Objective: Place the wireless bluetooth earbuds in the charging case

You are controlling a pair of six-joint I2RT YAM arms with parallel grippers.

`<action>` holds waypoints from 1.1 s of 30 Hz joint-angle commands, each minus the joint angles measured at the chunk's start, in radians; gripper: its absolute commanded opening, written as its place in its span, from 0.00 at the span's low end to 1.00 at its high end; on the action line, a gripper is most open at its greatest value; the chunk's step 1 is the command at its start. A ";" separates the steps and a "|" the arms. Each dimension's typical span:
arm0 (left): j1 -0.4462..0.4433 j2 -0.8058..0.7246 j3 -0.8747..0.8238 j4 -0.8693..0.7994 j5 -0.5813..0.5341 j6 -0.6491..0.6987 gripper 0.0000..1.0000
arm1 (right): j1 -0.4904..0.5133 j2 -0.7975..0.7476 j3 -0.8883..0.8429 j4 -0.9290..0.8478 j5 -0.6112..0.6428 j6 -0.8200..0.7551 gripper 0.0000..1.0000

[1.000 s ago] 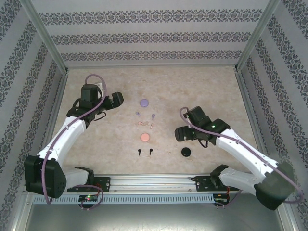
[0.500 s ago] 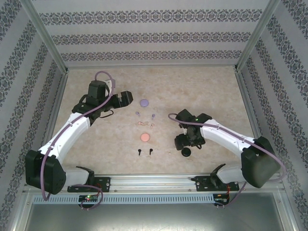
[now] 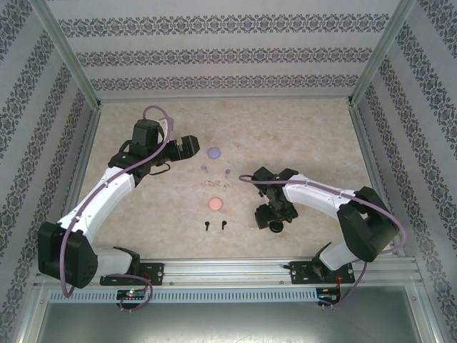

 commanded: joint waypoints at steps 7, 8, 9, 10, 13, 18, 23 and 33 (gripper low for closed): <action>-0.017 -0.040 0.051 -0.022 0.008 -0.016 1.00 | 0.018 0.052 0.026 -0.007 0.005 0.026 0.72; -0.017 -0.040 0.052 -0.022 0.009 -0.017 1.00 | 0.019 0.055 0.025 -0.008 0.009 0.025 0.71; -0.018 -0.041 0.053 -0.023 0.008 -0.017 1.00 | 0.019 0.057 0.024 -0.009 0.012 0.027 0.71; -0.020 -0.042 0.054 -0.021 0.009 -0.019 1.00 | 0.019 0.059 0.024 -0.011 0.014 0.028 0.70; -0.022 -0.039 0.059 -0.019 0.008 -0.022 1.00 | 0.020 0.062 0.020 -0.010 0.022 0.033 0.69; -0.028 -0.036 0.060 -0.016 0.008 -0.025 1.00 | 0.020 0.072 0.011 -0.012 0.024 0.032 0.65; -0.034 -0.030 0.061 -0.012 0.003 -0.030 1.00 | 0.028 0.089 0.009 -0.015 0.033 0.031 0.65; -0.040 -0.033 0.062 -0.004 0.000 -0.034 1.00 | 0.055 0.134 0.008 0.001 0.047 0.058 0.57</action>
